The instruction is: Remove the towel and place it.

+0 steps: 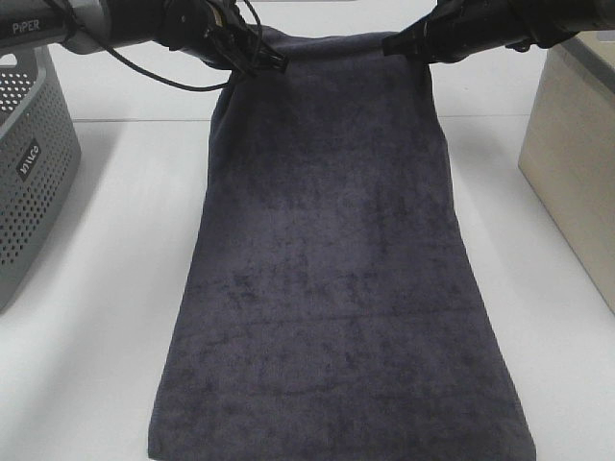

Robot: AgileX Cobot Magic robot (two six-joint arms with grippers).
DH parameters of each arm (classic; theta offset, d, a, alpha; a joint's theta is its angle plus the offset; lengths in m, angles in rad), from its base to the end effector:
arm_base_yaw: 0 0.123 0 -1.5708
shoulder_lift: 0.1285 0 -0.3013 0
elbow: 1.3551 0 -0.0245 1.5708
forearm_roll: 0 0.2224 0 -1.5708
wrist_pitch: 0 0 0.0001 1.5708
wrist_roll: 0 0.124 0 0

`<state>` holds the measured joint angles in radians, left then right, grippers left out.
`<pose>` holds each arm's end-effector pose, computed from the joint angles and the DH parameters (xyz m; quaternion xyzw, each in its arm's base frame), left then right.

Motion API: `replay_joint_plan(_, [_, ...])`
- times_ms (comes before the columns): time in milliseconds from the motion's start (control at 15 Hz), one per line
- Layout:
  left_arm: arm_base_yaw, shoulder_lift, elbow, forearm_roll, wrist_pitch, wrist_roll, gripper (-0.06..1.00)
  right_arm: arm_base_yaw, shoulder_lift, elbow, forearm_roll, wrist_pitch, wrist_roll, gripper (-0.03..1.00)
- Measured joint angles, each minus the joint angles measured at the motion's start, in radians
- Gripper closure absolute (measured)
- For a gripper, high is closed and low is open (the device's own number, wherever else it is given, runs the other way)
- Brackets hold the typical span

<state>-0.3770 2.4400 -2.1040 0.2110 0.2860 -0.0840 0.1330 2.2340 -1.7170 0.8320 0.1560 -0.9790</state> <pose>0.5434 -0.2073 0.1928 0.1984 0.8441 -0.0387 0.4967 0.5261 0.0848 0.2014 -0.1518 0.8546 0.0450 0.4946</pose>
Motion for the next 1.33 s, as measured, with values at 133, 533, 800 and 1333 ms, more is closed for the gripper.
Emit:
replay_joint_plan(133, [0.003,0.021,0.0,0.003,-0.008,0.0,0.93,0.0,0.024,0.0,0.0,-0.012,0.0,0.94])
replay_joint_plan(533, [0.018,0.124,0.0,0.005,-0.107,0.0,0.93,0.0,0.153,-0.076,0.0,-0.028,0.0,0.94])
replay_joint_plan(800, [0.022,0.178,0.0,0.005,-0.2,-0.001,0.93,0.0,0.246,-0.18,0.0,-0.002,0.0,0.93])
replay_joint_plan(1333, [0.056,0.241,0.0,0.005,-0.318,-0.047,0.82,0.0,0.292,-0.189,0.037,-0.07,0.0,0.38])
